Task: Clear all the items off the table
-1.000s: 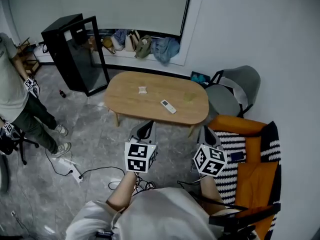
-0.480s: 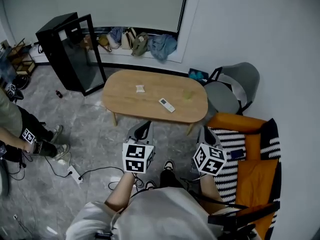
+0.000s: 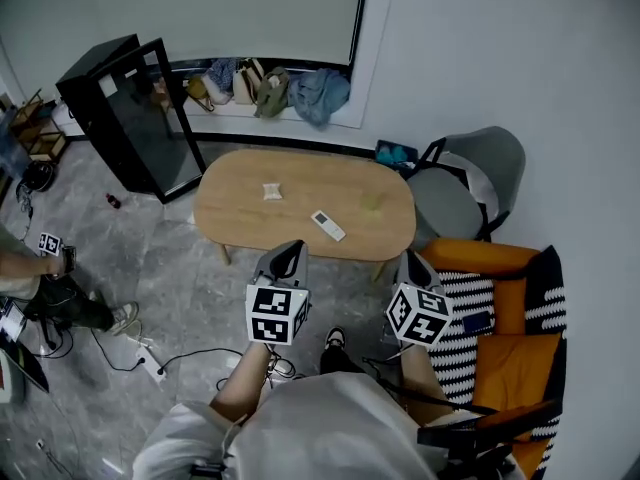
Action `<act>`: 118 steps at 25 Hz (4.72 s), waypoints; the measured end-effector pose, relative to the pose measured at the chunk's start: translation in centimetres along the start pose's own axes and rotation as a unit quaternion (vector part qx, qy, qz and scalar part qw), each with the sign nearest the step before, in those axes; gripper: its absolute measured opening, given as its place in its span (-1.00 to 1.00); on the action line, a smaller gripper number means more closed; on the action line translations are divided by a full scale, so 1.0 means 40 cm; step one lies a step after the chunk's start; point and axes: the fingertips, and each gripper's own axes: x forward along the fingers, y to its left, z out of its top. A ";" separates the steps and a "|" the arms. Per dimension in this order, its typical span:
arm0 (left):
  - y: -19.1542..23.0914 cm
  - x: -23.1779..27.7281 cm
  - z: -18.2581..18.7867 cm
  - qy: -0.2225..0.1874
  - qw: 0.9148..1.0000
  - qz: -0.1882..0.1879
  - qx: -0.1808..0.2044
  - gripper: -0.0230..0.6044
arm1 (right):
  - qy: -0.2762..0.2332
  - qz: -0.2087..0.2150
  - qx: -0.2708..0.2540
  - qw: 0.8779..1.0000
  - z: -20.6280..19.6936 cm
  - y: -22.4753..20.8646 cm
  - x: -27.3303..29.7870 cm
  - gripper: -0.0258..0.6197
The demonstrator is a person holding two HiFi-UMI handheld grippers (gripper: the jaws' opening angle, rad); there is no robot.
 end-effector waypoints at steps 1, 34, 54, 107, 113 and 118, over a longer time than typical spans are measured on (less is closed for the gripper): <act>0.003 0.032 0.010 0.000 1.000 0.002 -0.001 -0.90 | 0.002 0.002 0.000 1.000 0.012 -0.013 0.028 -0.84; 0.190 0.732 0.126 0.045 0.998 0.031 -0.003 -0.90 | 0.059 0.005 0.039 0.997 0.181 -0.290 0.726 -0.84; 0.526 1.113 0.115 0.113 0.992 0.019 -0.049 -0.90 | 0.117 -0.043 0.021 0.992 0.269 -0.255 1.110 -0.84; 0.247 1.051 -0.937 0.401 0.858 0.220 -0.233 -0.06 | 0.298 -0.021 0.039 0.954 -0.471 -0.506 1.267 -0.84; 0.224 1.062 -1.009 0.417 0.827 0.267 -0.267 0.07 | 0.307 -0.022 0.044 0.950 -0.504 -0.536 1.252 -0.84; 0.228 1.057 -1.035 0.415 0.806 0.310 -0.287 0.07 | 0.310 -0.024 0.051 0.949 -0.517 -0.553 1.235 -0.84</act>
